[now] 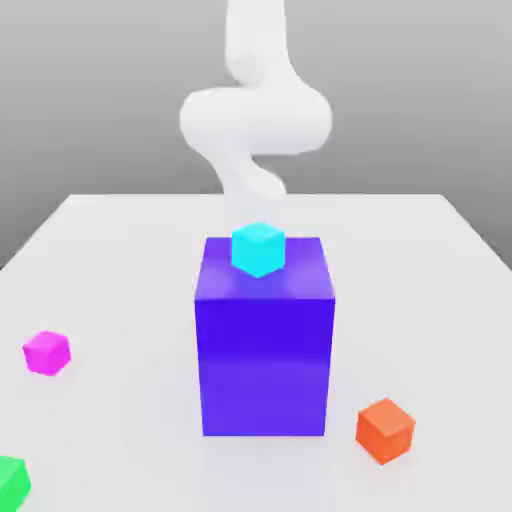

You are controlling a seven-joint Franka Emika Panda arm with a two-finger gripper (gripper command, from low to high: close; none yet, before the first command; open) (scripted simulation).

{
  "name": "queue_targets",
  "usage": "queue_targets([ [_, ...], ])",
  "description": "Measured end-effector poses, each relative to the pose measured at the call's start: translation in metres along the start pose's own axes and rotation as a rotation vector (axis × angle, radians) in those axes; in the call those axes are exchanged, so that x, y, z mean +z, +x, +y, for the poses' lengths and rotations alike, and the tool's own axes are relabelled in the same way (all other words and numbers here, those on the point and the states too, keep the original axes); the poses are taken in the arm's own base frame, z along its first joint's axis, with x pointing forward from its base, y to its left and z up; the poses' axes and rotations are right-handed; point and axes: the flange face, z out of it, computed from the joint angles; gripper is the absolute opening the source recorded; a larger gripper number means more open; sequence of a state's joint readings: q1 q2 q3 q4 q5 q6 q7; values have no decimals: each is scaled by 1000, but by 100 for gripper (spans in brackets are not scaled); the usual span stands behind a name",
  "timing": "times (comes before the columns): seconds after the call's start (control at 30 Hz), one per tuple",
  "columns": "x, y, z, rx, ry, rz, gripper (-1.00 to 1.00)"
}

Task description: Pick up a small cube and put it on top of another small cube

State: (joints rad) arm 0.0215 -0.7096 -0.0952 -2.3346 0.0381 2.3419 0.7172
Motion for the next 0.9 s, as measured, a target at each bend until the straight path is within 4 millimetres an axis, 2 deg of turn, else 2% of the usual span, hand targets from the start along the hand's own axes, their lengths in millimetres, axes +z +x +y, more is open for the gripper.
queue_targets([
  [0.1, 68, 23, 48, 37, -42, -94, 0],
  [0.23, 146, 36, 121, 91, -103, -191, 0],
  [0.37, 208, 32, 204, 149, -179, -263, 0],
  [0.47, 241, 20, 271, 192, -248, -303, 0],
  [0.57, 261, 3, 340, 235, -329, -330, 0],
  [0.6, 261, -2, 368, 261, -362, -332, 0],
  [0.73, 260, -35, 453, 304, -492, -352, 0],
  [0.83, 249, -59, 504, 314, -593, -365, 0],
  [0.9, 250, -65, 518, 313, -618, -362, 0],
])
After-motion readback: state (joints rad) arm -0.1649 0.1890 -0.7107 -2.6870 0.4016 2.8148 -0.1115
